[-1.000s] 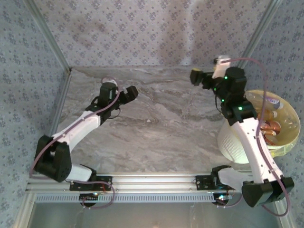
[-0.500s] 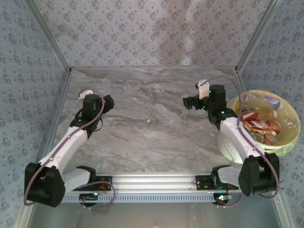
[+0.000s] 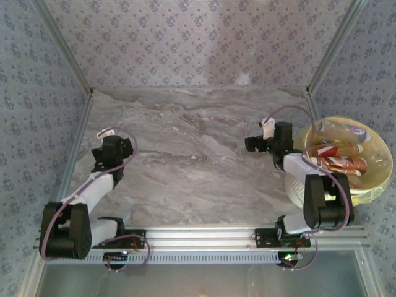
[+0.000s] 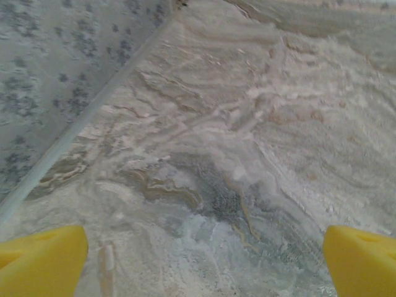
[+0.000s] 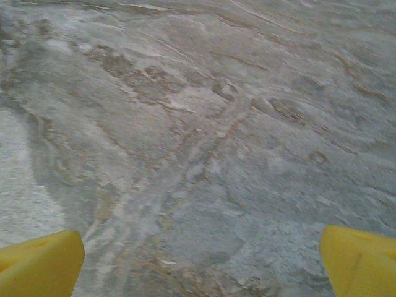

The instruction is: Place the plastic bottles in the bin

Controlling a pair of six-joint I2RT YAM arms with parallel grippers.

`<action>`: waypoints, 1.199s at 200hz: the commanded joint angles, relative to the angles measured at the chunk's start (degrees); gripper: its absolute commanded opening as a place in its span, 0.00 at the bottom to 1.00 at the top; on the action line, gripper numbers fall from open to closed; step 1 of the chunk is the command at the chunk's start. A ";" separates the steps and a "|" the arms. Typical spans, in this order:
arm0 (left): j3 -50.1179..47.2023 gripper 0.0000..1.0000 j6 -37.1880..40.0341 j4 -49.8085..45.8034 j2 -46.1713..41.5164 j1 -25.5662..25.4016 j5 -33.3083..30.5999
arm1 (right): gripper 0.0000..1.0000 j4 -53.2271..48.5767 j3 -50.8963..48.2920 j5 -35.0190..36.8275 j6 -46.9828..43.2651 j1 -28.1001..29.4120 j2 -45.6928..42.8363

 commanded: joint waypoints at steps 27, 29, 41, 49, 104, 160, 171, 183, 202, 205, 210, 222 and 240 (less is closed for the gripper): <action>3.92 0.98 11.73 12.96 10.66 0.29 9.24 | 1.00 12.63 -4.51 -3.03 5.01 -6.24 2.53; 3.34 0.98 12.08 14.30 10.82 0.37 9.11 | 1.00 13.15 -4.83 -3.06 5.01 -6.33 2.59; 0.41 0.98 11.86 19.61 11.34 1.21 10.37 | 1.00 16.76 -6.92 -3.26 5.14 -6.44 2.73; -1.90 0.98 12.08 23.64 11.78 1.60 11.69 | 1.00 19.32 -8.42 -2.97 5.20 -6.43 2.74; -5.74 0.98 7.27 35.55 18.52 4.19 8.12 | 1.00 39.86 -18.42 1.78 5.99 -6.21 4.91; -5.93 0.98 7.42 35.83 18.70 4.12 7.92 | 1.00 38.37 -16.80 9.92 8.61 -5.53 6.53; -5.86 0.98 7.28 35.43 18.54 4.15 7.88 | 1.00 38.40 -16.94 12.73 8.32 -4.56 6.19; -5.80 0.98 7.33 35.33 18.47 4.17 7.98 | 1.00 38.73 -17.21 13.38 8.41 -4.38 6.27; -5.84 0.98 7.31 35.50 18.58 4.18 8.00 | 1.00 38.29 -17.11 13.27 8.32 -4.37 6.26; -5.81 0.98 7.28 35.52 18.60 4.18 7.92 | 1.00 38.45 -17.13 13.48 8.04 -4.32 6.25; -5.88 0.98 7.32 35.45 18.56 4.18 7.99 | 1.00 38.67 -17.27 13.89 7.82 -4.03 6.31; -5.84 0.98 7.25 35.44 18.56 4.12 7.96 | 1.00 39.07 -17.41 14.37 7.54 -3.51 6.28; -5.87 0.98 7.31 35.44 18.63 4.12 7.99 | 1.00 36.78 -16.54 11.34 7.96 -4.22 6.43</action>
